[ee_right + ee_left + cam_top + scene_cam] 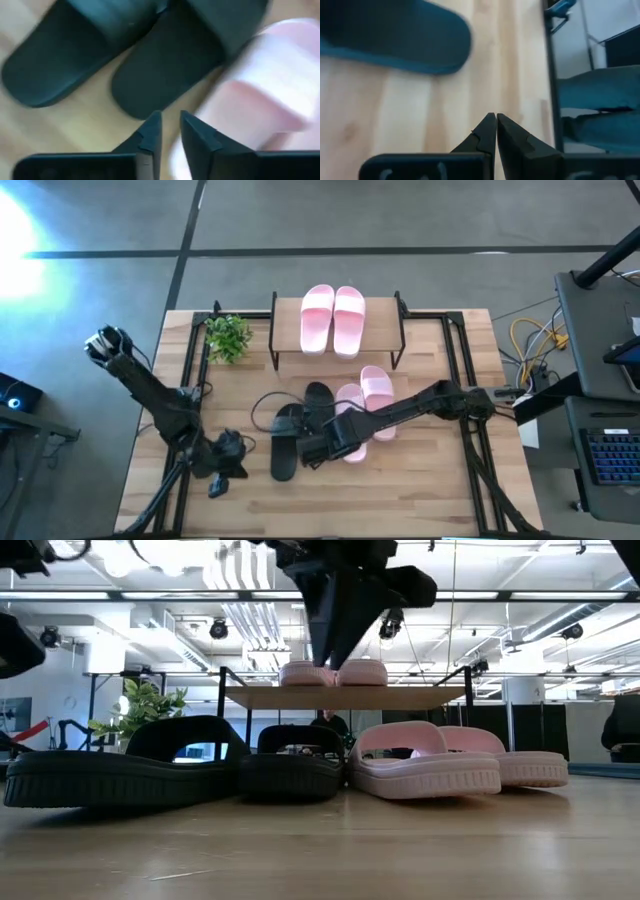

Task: Pick and place slides into the shelf
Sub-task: Adjust the black slides to the middle left of the table

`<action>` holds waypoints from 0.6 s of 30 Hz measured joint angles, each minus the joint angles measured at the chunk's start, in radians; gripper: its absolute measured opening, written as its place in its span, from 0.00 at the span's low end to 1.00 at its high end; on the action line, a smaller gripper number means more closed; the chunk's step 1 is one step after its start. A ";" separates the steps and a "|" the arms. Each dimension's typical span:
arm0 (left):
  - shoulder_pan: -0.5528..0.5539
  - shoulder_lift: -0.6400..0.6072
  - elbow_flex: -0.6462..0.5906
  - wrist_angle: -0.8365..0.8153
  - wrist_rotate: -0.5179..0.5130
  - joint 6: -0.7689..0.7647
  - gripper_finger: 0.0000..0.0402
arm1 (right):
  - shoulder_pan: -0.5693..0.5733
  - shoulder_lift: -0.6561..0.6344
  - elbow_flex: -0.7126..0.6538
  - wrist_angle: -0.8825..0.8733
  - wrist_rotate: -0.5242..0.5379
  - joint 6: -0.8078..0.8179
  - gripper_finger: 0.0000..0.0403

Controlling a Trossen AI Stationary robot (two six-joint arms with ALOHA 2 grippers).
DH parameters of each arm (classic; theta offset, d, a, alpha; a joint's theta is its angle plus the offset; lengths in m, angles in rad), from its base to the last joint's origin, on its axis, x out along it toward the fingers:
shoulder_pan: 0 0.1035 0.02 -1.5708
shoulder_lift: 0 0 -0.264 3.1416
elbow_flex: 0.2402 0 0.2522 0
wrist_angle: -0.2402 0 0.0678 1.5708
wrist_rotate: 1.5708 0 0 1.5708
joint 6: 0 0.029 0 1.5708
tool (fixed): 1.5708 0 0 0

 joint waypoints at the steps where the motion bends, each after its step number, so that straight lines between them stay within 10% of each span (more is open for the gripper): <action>1: -0.010 0.027 0.000 0.041 -0.012 0.000 0.00 | 0.002 0.000 -0.012 0.033 -0.023 0.003 0.11; 18: -0.014 0.399 0.079 0.443 -0.128 -0.020 0.00 | -0.016 0.000 -0.286 0.267 -0.109 -0.057 0.02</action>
